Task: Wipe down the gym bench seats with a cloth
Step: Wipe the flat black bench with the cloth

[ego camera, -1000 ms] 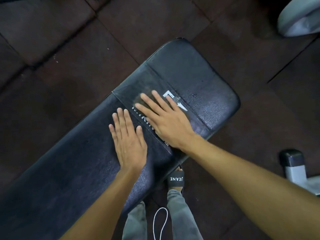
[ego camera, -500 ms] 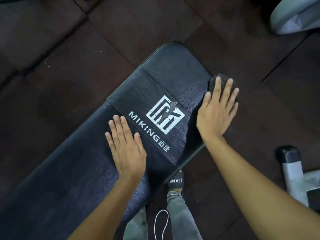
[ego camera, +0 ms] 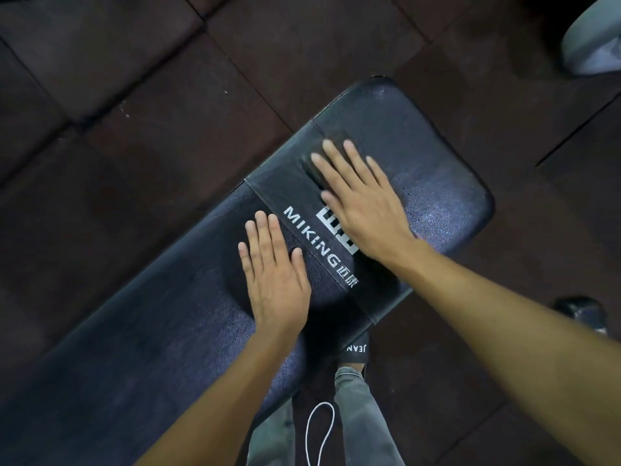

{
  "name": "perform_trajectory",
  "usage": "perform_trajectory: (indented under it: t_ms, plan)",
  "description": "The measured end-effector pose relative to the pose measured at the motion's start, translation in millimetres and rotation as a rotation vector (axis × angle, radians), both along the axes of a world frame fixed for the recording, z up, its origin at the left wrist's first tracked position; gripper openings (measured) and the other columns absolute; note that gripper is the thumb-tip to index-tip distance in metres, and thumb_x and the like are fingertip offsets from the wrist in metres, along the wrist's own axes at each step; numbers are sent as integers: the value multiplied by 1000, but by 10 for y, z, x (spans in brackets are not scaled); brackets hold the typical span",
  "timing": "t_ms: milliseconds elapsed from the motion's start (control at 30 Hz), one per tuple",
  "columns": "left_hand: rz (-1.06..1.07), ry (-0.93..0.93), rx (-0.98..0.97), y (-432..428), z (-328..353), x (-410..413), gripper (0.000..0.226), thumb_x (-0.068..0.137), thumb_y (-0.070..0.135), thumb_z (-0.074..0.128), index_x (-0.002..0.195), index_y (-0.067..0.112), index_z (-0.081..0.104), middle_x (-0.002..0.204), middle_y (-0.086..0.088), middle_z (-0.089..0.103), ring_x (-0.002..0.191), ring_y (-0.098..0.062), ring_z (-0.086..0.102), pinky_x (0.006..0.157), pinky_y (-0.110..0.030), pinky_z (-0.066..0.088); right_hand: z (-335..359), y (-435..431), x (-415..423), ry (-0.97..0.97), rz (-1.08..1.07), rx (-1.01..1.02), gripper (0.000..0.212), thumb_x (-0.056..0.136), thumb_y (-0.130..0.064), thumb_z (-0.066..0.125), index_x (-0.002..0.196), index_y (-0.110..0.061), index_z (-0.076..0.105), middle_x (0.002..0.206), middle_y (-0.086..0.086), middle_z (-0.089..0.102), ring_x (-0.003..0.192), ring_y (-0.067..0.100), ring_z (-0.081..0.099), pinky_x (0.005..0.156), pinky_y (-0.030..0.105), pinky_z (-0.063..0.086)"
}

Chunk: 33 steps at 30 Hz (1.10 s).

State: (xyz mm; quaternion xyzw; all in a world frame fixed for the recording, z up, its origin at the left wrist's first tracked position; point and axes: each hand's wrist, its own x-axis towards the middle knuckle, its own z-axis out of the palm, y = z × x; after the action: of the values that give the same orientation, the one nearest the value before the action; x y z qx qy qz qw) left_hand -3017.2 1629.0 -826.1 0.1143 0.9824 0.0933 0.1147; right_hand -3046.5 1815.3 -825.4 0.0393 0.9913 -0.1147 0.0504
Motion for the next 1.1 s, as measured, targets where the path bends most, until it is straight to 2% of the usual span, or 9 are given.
perform_trajectory:
  t_ms: [133, 267, 467, 600, 733, 800, 967, 1033, 1100]
  plan:
    - [-20, -27, 5, -36, 33, -9, 60, 104, 33, 23, 155, 6, 10, 164, -9, 5, 151, -23, 1, 123, -46, 8, 54, -38, 713, 0, -109, -30, 59, 103, -48, 41, 156, -27, 26, 166, -1, 17, 154, 19, 12, 122, 42, 19]
    - [-24, -51, 2, -39, 56, -16, 60, 103, 34, 22, 155, 7, 9, 164, -9, 4, 151, -22, -1, 123, -44, 6, 15, -115, 837, -25, -268, -11, 59, 100, -58, 40, 154, -37, 30, 167, 6, 10, 154, 29, 9, 123, 48, 11]
    - [-70, -82, 23, -106, 79, -44, 61, 104, 37, 22, 155, 8, 6, 164, -7, 0, 151, -21, -5, 123, -41, 1, -20, -154, 777, 28, -333, 3, 53, 103, -49, 43, 152, -35, 34, 164, 8, 24, 149, 32, 26, 117, 45, 26]
    - [-55, -125, 34, -93, 147, -56, 60, 105, 34, 25, 155, 9, 4, 164, -6, -3, 151, -20, -8, 123, -41, -2, 93, -81, 711, 31, -381, -235, 51, 102, -44, 44, 151, -31, 38, 164, 4, 25, 148, 28, 28, 117, 44, 31]
    - [-44, -199, 51, -79, 277, -94, 62, 104, 32, 30, 156, 12, 1, 164, -2, -8, 150, -17, -12, 123, -39, -3, 353, 63, 597, -13, -551, -566, 47, 103, -43, 45, 149, -35, 41, 161, -6, 31, 145, 12, 30, 116, 27, 24]
    - [-39, -234, 66, -107, 378, -110, 61, 104, 31, 32, 156, 13, 4, 164, -1, -5, 151, -17, -9, 124, -40, -1, 529, 80, 542, -11, -655, -759, 46, 102, -41, 48, 147, -33, 45, 155, -10, 41, 142, 4, 35, 118, 25, 27]
    - [83, -280, 102, -383, 947, -121, 57, 104, 32, 33, 156, 15, 14, 164, 0, 5, 151, -17, -1, 124, -39, 0, 1198, -230, 397, -88, -657, -1091, 42, 103, -28, 51, 144, -17, 51, 139, -12, 55, 125, -7, 48, 102, 2, 34]
    - [160, -273, 113, -597, 1319, -127, 56, 104, 31, 34, 155, 15, 18, 163, -1, 12, 151, -18, 4, 124, -40, 2, 1545, -487, 319, -127, -619, -1147, 41, 103, -25, 51, 142, -13, 52, 138, -10, 56, 122, -7, 49, 104, 5, 35]
    - [241, -244, 122, -870, 1753, -111, 55, 103, 31, 37, 154, 15, 22, 162, -2, 18, 151, -20, 11, 123, -42, 6, 1909, -800, 238, -185, -560, -1196, 40, 103, -26, 52, 141, -14, 54, 138, -8, 58, 126, -3, 51, 112, 17, 36]
